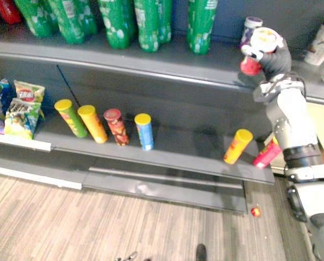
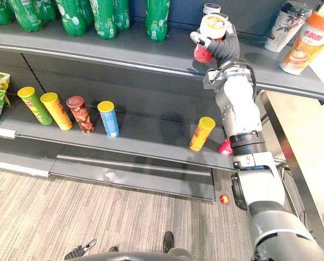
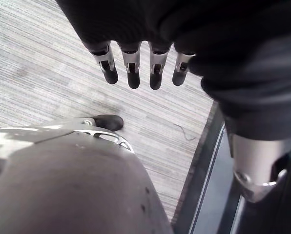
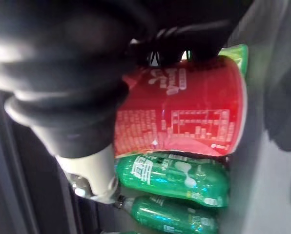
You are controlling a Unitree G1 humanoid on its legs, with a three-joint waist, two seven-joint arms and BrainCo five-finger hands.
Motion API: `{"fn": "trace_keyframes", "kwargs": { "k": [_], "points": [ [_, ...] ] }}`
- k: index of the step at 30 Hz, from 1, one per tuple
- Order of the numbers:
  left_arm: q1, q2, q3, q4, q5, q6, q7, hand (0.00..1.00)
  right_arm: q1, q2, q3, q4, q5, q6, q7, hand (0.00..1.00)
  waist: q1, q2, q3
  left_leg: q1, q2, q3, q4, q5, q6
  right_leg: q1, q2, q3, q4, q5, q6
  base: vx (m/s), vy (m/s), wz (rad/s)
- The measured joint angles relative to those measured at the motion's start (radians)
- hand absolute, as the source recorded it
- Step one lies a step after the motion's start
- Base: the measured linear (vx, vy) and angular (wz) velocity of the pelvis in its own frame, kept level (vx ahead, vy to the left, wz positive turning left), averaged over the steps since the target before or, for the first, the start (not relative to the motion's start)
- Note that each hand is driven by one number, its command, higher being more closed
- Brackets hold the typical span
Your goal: Put the gum and the chips on the shelf.
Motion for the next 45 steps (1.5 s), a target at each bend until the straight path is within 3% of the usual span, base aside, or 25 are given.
{"fn": "trace_keyframes", "kwargs": {
  "k": [25,26,45],
  "points": [
    [-0.012,-0.003,-0.006,-0.018,-0.004,-0.002,0.003,0.00,-0.034,0.022,-0.160,0.098,-0.118,0.004,-0.022,1.00,0.001,0.010,0.035,-0.007,0.004,-0.011,0.000,0.006,-0.001,-0.003,0.003,-0.007,0.000,0.000,0.000,0.00,-0.003,0.01],
    [-0.012,-0.003,-0.006,-0.018,-0.004,-0.002,0.003,0.00,-0.034,0.023,-0.160,0.098,-0.118,0.004,-0.022,0.00,0.001,0.010,0.035,-0.006,0.004,-0.010,0.000,0.006,-0.001,-0.003,0.003,-0.006,0.000,0.000,0.000,0.00,0.000,0.00],
    [-0.002,-0.018,-0.005,-0.046,0.002,-0.002,0.004,0.00,0.060,0.049,-0.156,-0.016,-0.119,-0.035,0.002,0.00,0.002,0.016,0.044,0.012,0.004,0.006,0.000,0.004,-0.002,0.012,0.004,0.000,0.000,0.001,-0.002,0.00,0.000,0.00]
  ]
}}
